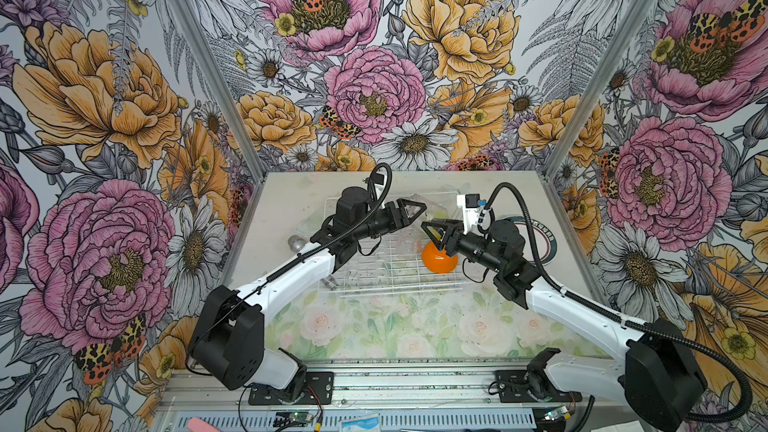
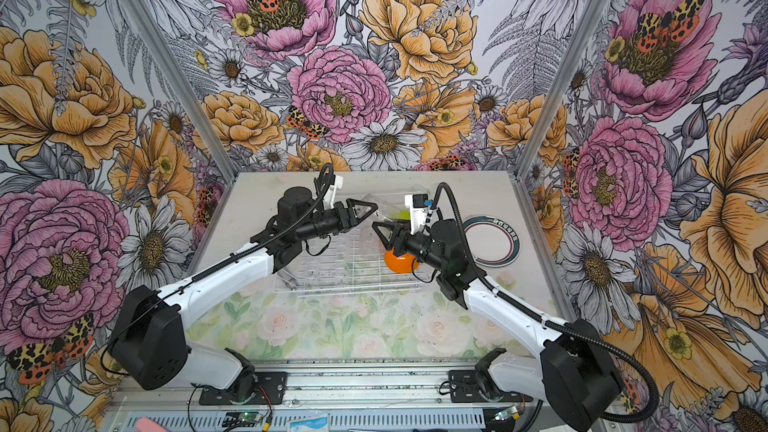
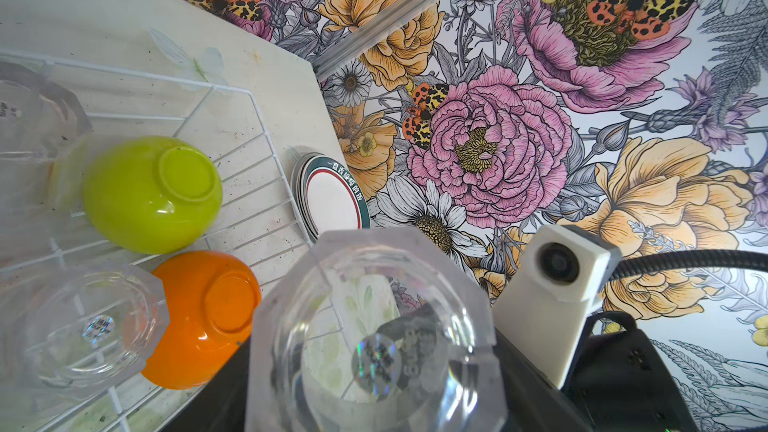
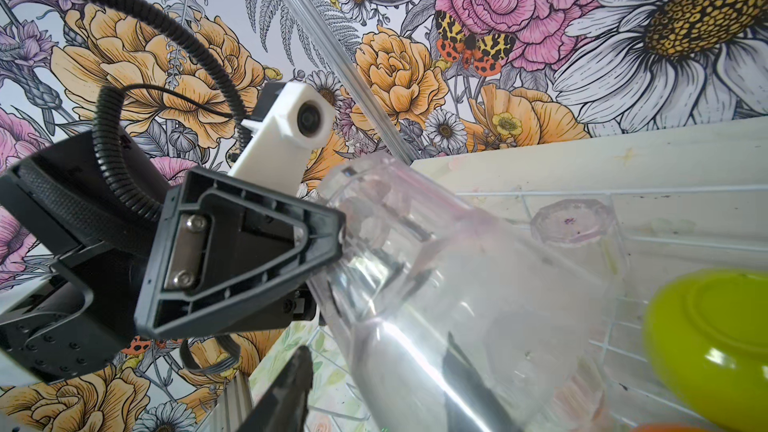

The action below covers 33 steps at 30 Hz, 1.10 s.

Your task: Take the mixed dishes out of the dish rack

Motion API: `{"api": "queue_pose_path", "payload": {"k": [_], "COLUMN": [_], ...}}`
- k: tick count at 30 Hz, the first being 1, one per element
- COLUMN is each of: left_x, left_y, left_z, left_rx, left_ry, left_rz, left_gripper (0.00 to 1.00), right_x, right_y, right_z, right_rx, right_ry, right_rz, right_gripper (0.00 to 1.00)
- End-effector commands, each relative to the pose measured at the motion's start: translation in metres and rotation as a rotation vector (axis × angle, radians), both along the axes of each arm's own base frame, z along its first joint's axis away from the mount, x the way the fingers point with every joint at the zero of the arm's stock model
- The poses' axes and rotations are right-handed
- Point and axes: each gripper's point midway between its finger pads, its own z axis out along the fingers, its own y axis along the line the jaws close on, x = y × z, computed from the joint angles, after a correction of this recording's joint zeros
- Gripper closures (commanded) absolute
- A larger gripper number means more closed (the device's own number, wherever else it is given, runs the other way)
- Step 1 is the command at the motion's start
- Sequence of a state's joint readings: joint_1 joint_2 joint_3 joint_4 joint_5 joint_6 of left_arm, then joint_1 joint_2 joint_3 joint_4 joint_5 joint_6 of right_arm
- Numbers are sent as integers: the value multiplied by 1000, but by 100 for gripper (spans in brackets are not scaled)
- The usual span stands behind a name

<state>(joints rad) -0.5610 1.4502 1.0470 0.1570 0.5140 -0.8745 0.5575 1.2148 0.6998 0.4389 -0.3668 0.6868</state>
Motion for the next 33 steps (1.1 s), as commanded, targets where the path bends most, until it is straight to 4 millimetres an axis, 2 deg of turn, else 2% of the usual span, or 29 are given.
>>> {"api": "queue_pose_path", "payload": {"k": [1,8,14,17,24,26,28,30,32,33], "left_x": [-5,-7,-8,-8,-9,-8,-8,-6,-6,-6], "left_y": [-8,-5,-4,-4,-2,-1,0,0,1,1], "left_z": [29,27,18,13,7,5,3,2,2,3], "left_rx": [-90,-98,-96,-103,-108,-105,-102,-99,-96,-95], "left_ry": [-61,-58,-44,-40,-31,-28,-27,-31,-36,-39], "left_rz": [-53,-52,-47,-41,-29,-22,-16,-11,-9,-9], "left_gripper": [40,40,40,40,40,39,33,21,2,1], "right_x": [6,13,14,18,17,18,19,19,19,20], "right_y": [3,5,1,-4,-11,-12,-13,-14,-13,-14], "right_z": [22,19,17,13,9,7,4,2,0,0], "right_rx": [35,36,31,30,18,16,12,14,12,11], "right_ry": [-70,-70,-72,-65,-66,-64,-58,-50,-46,-46], "right_rz": [-17,-48,-78,-119,-155,-165,-171,-176,-175,-178], "right_gripper": [50,58,71,83,100,100,100,100,100,100]}}
